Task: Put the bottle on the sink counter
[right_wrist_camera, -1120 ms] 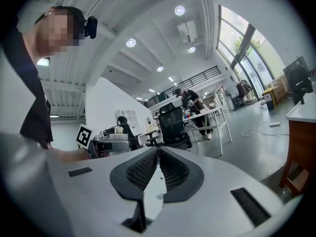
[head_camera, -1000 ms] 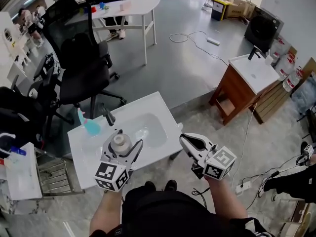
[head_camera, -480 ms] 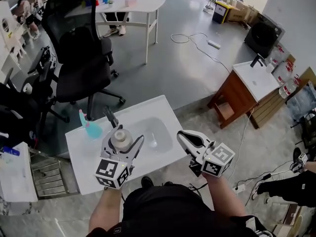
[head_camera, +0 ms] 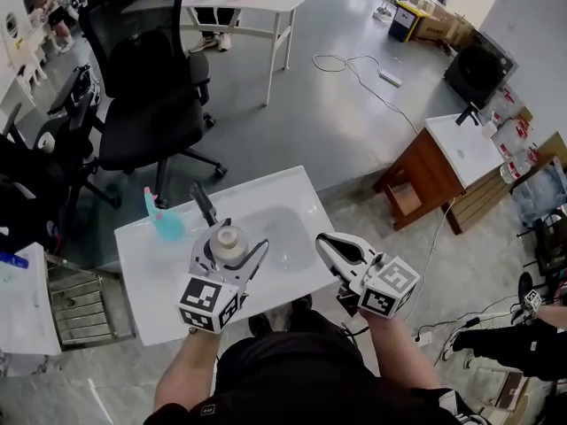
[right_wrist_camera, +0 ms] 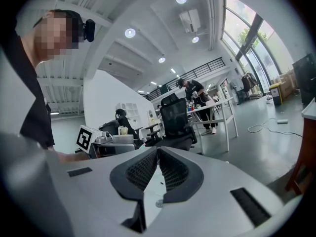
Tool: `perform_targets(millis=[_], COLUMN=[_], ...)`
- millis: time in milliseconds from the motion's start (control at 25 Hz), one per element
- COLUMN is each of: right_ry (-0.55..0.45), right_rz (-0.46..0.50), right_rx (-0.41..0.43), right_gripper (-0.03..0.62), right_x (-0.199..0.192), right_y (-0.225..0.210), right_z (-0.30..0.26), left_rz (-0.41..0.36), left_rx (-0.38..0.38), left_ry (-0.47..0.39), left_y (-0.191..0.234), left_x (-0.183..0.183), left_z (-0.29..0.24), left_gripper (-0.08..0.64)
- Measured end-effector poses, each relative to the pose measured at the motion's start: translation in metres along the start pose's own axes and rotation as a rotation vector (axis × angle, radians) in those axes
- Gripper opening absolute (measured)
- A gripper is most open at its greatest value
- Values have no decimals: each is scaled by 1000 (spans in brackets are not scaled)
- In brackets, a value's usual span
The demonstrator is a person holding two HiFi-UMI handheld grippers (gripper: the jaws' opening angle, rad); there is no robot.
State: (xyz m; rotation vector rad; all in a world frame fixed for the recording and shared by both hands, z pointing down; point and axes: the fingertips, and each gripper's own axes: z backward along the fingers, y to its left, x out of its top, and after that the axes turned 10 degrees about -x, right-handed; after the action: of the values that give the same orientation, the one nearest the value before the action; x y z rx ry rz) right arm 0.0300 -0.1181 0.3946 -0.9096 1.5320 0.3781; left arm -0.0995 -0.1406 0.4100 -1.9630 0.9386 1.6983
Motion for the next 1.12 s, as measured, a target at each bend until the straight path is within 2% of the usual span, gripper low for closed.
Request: perform_targets(millis=[520,920,1120], right_ry=[22,54,66], right_rz=[-56,-58,-68], right_rx=[13,23,21], right_gripper=[17,17,17], right_x=[-1,0,-3], right_y=[-84,-116,-132], right_z=[-24,-40,-44], left_rz=[13,22,19], left_rx=[-32,-60,-68], left_ry=[71,79,104], left_y=[15,26,34], left_x=[-4,-10,-27], left_z=[-95,-151,-178], left_gripper=[333,333,333])
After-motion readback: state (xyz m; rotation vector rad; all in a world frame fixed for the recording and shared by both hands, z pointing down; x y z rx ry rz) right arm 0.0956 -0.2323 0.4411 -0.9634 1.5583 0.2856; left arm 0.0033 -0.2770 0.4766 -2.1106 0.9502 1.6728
